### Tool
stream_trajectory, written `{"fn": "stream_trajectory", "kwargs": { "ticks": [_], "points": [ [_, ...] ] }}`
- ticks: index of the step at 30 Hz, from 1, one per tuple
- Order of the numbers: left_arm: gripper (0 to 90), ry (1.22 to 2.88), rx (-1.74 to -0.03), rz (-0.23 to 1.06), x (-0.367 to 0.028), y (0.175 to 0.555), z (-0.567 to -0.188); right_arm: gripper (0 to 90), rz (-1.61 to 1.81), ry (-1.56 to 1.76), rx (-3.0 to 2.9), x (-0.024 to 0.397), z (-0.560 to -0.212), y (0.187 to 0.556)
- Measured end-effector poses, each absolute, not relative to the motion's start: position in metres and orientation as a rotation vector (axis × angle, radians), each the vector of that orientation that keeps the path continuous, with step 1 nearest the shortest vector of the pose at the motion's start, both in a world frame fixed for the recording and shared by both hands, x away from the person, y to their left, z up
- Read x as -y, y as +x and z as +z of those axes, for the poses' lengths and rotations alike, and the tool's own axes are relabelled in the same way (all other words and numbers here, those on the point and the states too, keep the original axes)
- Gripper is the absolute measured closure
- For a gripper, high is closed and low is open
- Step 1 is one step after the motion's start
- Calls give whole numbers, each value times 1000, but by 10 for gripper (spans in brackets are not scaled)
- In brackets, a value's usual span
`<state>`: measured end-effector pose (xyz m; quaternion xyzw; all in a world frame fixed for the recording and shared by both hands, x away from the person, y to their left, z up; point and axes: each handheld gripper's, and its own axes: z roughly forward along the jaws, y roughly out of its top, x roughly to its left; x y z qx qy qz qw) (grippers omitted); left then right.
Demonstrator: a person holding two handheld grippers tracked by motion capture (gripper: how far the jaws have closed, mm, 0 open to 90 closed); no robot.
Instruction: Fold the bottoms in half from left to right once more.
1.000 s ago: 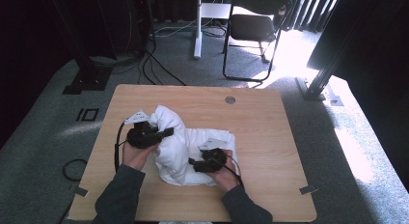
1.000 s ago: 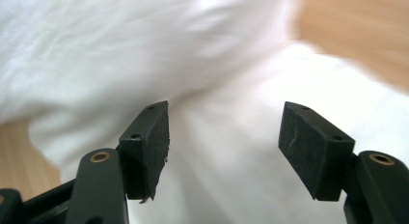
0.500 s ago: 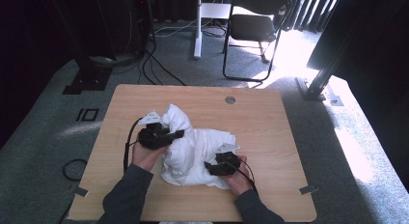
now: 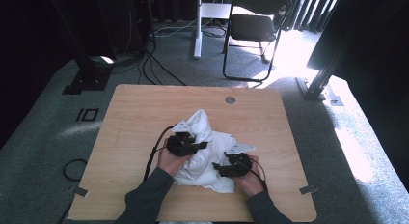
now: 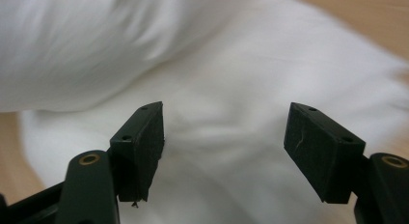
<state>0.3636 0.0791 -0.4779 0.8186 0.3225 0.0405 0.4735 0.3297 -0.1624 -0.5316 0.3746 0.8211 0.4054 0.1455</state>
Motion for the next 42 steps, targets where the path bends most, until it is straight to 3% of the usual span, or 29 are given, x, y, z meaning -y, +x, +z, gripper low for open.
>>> {"fn": "stream_trajectory", "kwargs": {
  "ticks": [5, 9, 19, 22, 25, 33, 37, 42],
  "points": [
    [737, 2049, -794, 33, -62, 366, -503, 324, 1178, 1273, -2207, 212, -526, 335],
    [651, 2121, -746, 31, -48, 363, -517, 328, 1217, 1313, -2133, 224, -513, 339],
    [578, 2107, -701, 41, -49, 360, -517, 310, 1393, 1146, -2125, 169, -457, 359],
    [562, 2101, -700, 40, -50, 359, -516, 315, 1347, 1139, -2170, 155, -460, 368],
    [530, 2088, -675, 51, -57, 352, -507, 424, 1261, 1204, -2223, 145, -477, 384],
    [524, 1866, -625, 45, -102, 337, -466, 431, 1229, 1346, -2197, 169, -501, 389],
    [557, 1823, -800, 165, -144, 357, -461, 422, 1179, 1373, -2214, 183, -511, 385],
    [590, 1902, -894, 95, -151, 375, -487, 415, 1114, 1356, -2254, 191, -517, 383]
  ]
}}
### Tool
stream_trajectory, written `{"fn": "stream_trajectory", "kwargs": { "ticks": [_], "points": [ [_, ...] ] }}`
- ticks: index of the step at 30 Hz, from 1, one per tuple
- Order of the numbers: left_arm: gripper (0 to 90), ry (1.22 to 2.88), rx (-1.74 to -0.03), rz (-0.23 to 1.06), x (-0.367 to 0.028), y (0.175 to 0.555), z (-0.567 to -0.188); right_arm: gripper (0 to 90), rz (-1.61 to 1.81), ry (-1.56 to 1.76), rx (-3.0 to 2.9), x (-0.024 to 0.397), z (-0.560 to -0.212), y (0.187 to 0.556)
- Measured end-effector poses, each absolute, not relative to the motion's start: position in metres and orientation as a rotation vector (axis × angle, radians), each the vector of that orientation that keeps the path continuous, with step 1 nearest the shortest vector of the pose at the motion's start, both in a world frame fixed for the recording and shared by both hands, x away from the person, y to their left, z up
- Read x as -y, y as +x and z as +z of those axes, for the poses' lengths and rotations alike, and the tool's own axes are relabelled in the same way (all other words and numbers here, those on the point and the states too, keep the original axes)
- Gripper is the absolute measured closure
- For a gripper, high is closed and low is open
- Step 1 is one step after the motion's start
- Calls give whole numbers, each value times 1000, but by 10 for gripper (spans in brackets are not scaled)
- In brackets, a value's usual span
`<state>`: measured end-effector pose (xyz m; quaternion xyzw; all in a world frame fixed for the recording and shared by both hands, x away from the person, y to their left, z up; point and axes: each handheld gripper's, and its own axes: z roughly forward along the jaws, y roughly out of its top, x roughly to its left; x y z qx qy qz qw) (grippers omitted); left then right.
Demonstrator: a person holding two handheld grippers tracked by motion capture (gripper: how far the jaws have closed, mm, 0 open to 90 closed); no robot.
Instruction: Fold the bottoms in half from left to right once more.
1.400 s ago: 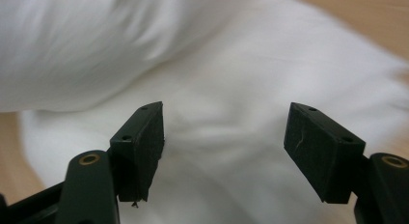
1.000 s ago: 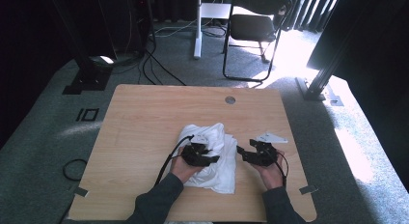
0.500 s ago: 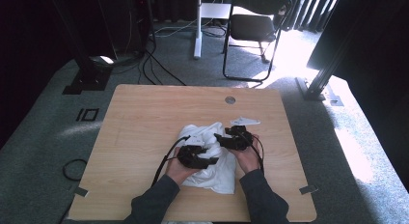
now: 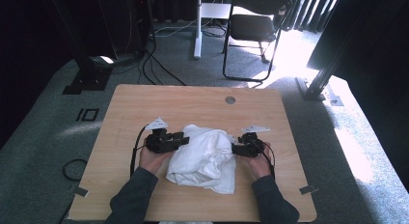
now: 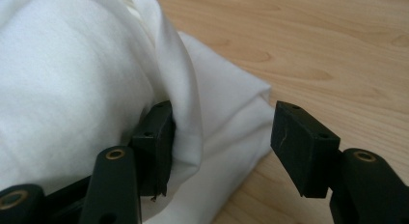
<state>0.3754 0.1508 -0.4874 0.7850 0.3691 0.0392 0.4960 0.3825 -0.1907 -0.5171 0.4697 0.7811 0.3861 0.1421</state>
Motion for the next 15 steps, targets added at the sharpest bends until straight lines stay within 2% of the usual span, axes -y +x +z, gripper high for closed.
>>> {"fn": "stream_trajectory", "kwargs": {
  "ticks": [5, 11, 15],
  "points": [
    [587, 1948, -873, 93, -139, 373, -499, 403, 1093, 1339, -2242, 194, -512, 378],
    [562, 1976, -872, 135, -132, 371, -499, 400, 1212, 1210, -2111, 194, -463, 353],
    [557, 1984, -868, 139, -129, 370, -501, 398, 1271, 1122, -2092, 183, -444, 343]
  ]
}}
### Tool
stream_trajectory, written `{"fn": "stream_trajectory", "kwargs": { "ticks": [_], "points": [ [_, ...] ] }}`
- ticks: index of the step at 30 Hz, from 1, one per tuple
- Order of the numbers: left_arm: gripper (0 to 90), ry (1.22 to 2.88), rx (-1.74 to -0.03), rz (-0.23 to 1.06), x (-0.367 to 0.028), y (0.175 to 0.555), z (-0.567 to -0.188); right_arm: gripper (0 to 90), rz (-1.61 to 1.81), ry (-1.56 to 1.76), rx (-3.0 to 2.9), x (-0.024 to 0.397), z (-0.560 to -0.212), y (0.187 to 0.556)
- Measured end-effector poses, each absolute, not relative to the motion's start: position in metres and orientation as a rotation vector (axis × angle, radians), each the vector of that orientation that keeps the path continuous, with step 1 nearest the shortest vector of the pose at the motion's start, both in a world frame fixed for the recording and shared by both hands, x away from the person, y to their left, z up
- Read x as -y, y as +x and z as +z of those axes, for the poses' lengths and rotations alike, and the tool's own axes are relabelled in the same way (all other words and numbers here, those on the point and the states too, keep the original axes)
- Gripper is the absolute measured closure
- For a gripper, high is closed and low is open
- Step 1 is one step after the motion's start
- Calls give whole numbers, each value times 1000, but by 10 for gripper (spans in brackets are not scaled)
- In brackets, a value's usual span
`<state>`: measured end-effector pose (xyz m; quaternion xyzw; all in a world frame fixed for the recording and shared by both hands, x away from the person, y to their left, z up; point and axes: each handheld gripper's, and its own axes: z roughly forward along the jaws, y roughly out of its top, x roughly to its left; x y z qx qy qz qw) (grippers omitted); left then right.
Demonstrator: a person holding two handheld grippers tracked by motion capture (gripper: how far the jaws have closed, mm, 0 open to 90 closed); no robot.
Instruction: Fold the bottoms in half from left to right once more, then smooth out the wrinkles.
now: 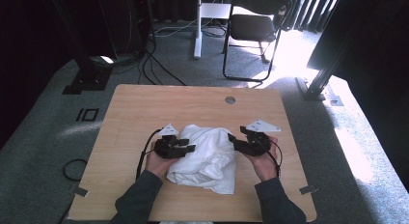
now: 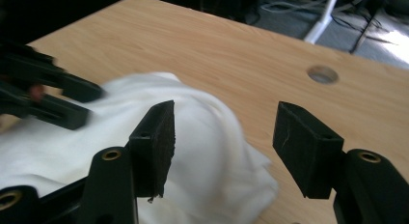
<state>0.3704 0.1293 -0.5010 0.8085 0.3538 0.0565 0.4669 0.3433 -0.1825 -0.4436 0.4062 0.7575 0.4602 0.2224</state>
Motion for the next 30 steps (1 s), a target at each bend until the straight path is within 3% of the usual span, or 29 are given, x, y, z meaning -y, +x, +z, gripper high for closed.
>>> {"fn": "stream_trajectory", "kwargs": {
  "ticks": [8, 9, 10, 11, 12, 16, 24, 26, 28, 30],
  "points": [
    [533, 1996, -867, 148, -126, 369, -504, 424, 1209, 1062, -2216, 147, -454, 350],
    [532, 1993, -872, 147, -127, 369, -504, 461, 1177, 1068, -2234, 145, -458, 353],
    [529, 1988, -879, 146, -128, 369, -504, 633, 1117, 1074, -2272, 143, -467, 355],
    [525, 1988, -879, 146, -128, 369, -504, 633, 1117, 1074, -2272, 143, -467, 355],
    [524, 1986, -879, 147, -128, 368, -505, 762, 1128, 1075, -2269, 148, -471, 353],
    [511, 1978, -884, 148, -128, 367, -503, 841, 1231, 1109, -2175, 174, -462, 342],
    [489, 1976, -862, 171, -131, 361, -496, 834, 1309, 1205, -2147, 224, -473, 326],
    [486, 1980, -861, 175, -132, 360, -495, 751, 1234, 1230, -2209, 230, -481, 323],
    [486, 1981, -856, 179, -131, 358, -493, 596, 1180, 1245, -2190, 234, -483, 318],
    [486, 1981, -846, 181, -130, 357, -492, 558, 1214, 1256, -2155, 236, -480, 316]
  ]
}}
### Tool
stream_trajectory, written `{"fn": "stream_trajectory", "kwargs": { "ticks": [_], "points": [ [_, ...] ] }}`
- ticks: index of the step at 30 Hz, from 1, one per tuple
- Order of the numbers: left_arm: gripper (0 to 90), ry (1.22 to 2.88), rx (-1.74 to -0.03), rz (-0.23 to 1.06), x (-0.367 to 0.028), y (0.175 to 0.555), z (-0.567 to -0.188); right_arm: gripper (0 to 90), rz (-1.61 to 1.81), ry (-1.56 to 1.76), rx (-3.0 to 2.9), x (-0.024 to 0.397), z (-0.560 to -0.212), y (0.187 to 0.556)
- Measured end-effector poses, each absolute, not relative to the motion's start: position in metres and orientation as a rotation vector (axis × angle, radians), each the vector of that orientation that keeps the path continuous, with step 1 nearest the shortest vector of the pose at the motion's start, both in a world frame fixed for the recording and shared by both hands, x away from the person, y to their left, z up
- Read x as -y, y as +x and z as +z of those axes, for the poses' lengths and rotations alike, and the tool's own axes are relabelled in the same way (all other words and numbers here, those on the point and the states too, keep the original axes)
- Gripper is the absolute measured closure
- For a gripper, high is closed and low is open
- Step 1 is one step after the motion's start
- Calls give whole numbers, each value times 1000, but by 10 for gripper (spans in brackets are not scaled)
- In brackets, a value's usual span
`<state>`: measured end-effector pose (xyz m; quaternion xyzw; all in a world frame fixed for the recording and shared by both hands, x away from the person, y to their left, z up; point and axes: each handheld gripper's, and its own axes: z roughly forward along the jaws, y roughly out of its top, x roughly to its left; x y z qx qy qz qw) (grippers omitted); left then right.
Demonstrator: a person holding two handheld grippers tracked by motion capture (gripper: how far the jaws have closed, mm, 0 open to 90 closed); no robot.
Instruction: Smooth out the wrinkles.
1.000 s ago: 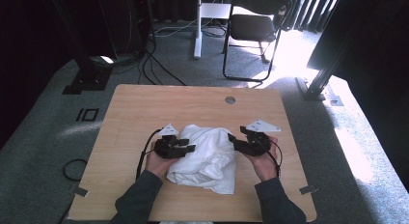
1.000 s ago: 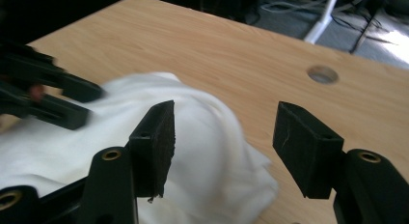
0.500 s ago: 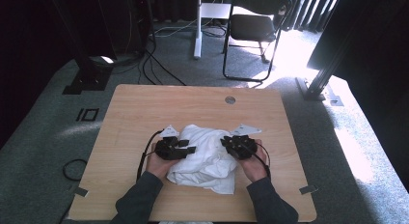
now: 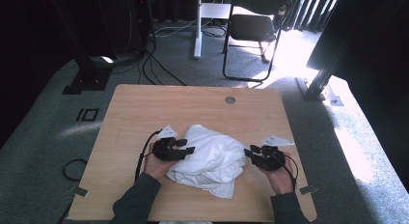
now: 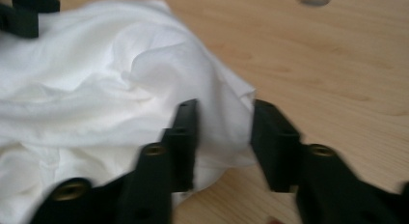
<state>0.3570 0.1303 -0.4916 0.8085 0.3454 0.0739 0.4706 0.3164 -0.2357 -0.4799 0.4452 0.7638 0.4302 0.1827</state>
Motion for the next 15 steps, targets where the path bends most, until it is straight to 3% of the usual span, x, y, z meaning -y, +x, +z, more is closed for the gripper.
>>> {"fn": "stream_trajectory", "kwargs": {
  "ticks": [3, 7, 8, 12, 13, 15],
  "points": [
    [487, 1982, -818, 193, -124, 354, -486, 531, 1363, 1194, -2042, 225, -454, 307],
    [488, 1987, -808, 184, -119, 354, -485, 530, 1383, 1090, -2142, 196, -448, 304],
    [489, 1989, -806, 181, -117, 354, -485, 524, 1377, 1050, -2239, 170, -457, 303],
    [496, 1997, -781, 163, -109, 351, -485, 472, 1299, 1010, -2384, 138, -484, 305],
    [498, 2001, -775, 161, -108, 350, -485, 497, 1261, 1007, -2431, 133, -492, 306],
    [499, 2012, -765, 151, -104, 349, -486, 716, 1193, 1016, -2465, 131, -501, 306]
  ]
}}
